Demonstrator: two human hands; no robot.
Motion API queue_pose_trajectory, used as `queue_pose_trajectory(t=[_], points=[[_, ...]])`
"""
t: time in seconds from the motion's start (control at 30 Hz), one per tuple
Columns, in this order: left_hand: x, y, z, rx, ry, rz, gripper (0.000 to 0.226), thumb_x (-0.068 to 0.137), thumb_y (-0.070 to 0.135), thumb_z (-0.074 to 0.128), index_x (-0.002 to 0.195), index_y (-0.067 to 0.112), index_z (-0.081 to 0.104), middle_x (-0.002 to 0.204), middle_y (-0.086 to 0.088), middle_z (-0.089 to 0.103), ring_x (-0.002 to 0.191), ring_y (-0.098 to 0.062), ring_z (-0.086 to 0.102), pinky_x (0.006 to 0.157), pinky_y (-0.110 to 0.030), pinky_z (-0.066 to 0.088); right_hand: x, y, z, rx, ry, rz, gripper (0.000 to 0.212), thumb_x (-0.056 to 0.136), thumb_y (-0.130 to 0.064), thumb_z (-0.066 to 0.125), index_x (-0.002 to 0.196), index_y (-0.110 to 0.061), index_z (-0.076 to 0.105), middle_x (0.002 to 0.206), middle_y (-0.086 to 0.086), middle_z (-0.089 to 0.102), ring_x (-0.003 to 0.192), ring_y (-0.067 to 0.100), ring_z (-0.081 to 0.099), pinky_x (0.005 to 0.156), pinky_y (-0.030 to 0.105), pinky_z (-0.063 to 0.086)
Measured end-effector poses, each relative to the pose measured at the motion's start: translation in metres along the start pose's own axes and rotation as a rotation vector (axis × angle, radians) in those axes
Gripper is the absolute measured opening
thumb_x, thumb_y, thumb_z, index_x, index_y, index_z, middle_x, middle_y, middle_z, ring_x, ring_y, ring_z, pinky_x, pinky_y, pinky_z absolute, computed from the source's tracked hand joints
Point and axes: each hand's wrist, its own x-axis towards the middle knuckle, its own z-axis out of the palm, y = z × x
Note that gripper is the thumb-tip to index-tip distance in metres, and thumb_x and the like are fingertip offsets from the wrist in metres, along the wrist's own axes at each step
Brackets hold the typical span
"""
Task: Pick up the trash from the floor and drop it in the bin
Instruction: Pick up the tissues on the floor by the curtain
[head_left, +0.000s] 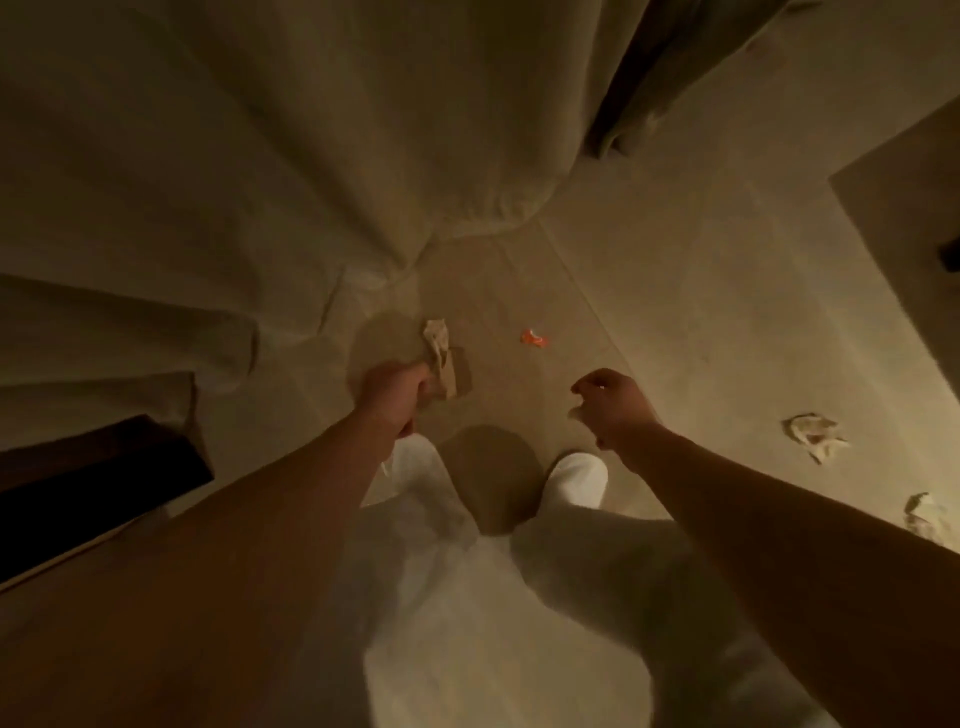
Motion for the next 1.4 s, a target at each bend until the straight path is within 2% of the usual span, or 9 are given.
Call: queue_pose_trajectory(t=[0.13, 0.23, 0.5, 0.57, 0.67, 0.93, 1.07, 1.27, 1.4], points=[[0.120, -0.021, 0.032, 0.170, 0.040, 0.054, 0.038, 0.093, 0.015, 0.052, 0.120, -0.008, 0.065, 0.124, -0.029, 0.065, 0.115, -0.043, 0.063, 0.091, -0.042, 0.051, 0.108, 0.009, 0.050, -0.079, 0.076, -0.122, 0.025, 0.097, -0.027, 0.056, 0.119, -0.014, 0.057, 0.092, 0.006, 0.069, 0.062, 0.012, 0.063, 0.046, 0.023, 0.048], [0.190, -0.042, 0.063, 0.236, 0.111, 0.088, 0.044, 0.089, 0.027, 0.050, 0.118, -0.004, 0.064, 0.125, -0.024, 0.066, 0.116, -0.041, 0.061, 0.094, -0.039, 0.047, 0.180, 0.016, 0.086, -0.224, 0.122, -0.239, 0.044, 0.091, -0.047, 0.059, 0.123, -0.019, 0.049, 0.098, 0.007, 0.069, 0.082, 0.026, 0.069, 0.071, 0.043, 0.060], [0.284, -0.074, 0.106, 0.370, 0.187, 0.116, 0.079, 0.080, 0.039, 0.077, 0.142, 0.009, 0.038, 0.137, -0.015, 0.056, 0.125, -0.038, 0.056, 0.089, -0.035, 0.044, 0.301, 0.033, 0.132, -0.390, 0.219, -0.355, 0.046, 0.098, -0.041, 0.051, 0.139, -0.025, 0.036, 0.101, 0.002, 0.067, 0.064, 0.010, 0.058, 0.045, 0.022, 0.042], [0.292, -0.084, 0.106, 0.436, 0.183, 0.140, 0.085, 0.078, 0.042, 0.077, 0.146, 0.011, 0.036, 0.140, -0.016, 0.056, 0.126, -0.039, 0.056, 0.100, -0.044, 0.048, 0.308, 0.038, 0.134, -0.416, 0.224, -0.354, 0.044, 0.098, -0.041, 0.051, 0.136, -0.024, 0.036, 0.106, 0.004, 0.068, 0.067, 0.012, 0.060, 0.049, 0.025, 0.047], [0.294, -0.092, 0.105, 0.545, 0.159, 0.135, 0.059, 0.087, 0.040, 0.067, 0.137, 0.014, 0.048, 0.133, -0.013, 0.061, 0.120, -0.038, 0.060, 0.097, -0.048, 0.051, 0.311, 0.046, 0.134, -0.480, 0.234, -0.321, 0.043, 0.098, -0.039, 0.050, 0.135, -0.019, 0.039, 0.107, 0.008, 0.067, 0.077, 0.020, 0.060, 0.062, 0.035, 0.052], [0.285, -0.093, 0.111, 0.538, 0.098, 0.061, 0.036, 0.095, 0.027, 0.057, 0.128, 0.013, 0.060, 0.129, -0.013, 0.062, 0.116, -0.035, 0.060, 0.087, -0.036, 0.049, 0.309, 0.048, 0.137, -0.486, 0.119, -0.210, 0.033, 0.098, -0.036, 0.052, 0.122, -0.013, 0.056, 0.109, 0.007, 0.066, 0.094, 0.024, 0.063, 0.078, 0.038, 0.055], [0.253, -0.084, 0.114, 0.358, 0.016, -0.009, 0.031, 0.093, 0.018, 0.059, 0.120, 0.005, 0.065, 0.115, -0.017, 0.069, 0.103, -0.034, 0.065, 0.074, -0.031, 0.044, 0.273, 0.045, 0.125, -0.208, 0.010, -0.079, 0.036, 0.099, -0.038, 0.049, 0.115, -0.007, 0.058, 0.098, 0.009, 0.065, 0.081, 0.023, 0.062, 0.068, 0.035, 0.050], [0.115, -0.055, 0.098, 0.328, -0.089, -0.093, 0.040, 0.091, 0.021, 0.061, 0.128, 0.005, 0.059, 0.122, -0.017, 0.066, 0.111, -0.038, 0.065, 0.088, -0.043, 0.055, 0.139, 0.036, 0.074, 0.155, -0.041, 0.033, 0.023, 0.098, -0.033, 0.051, 0.089, -0.013, 0.059, 0.091, 0.006, 0.070, 0.071, 0.020, 0.063, 0.045, 0.024, 0.040], [0.000, -0.023, 0.071, 0.360, -0.127, -0.010, 0.037, 0.094, 0.020, 0.053, 0.125, 0.003, 0.060, 0.124, -0.026, 0.065, 0.113, -0.043, 0.064, 0.090, -0.045, 0.054, 0.024, 0.016, 0.020, 0.428, -0.073, 0.090, 0.023, 0.098, -0.022, 0.051, 0.109, -0.002, 0.056, 0.092, 0.009, 0.077, 0.056, 0.016, 0.060, 0.043, 0.022, 0.032]])
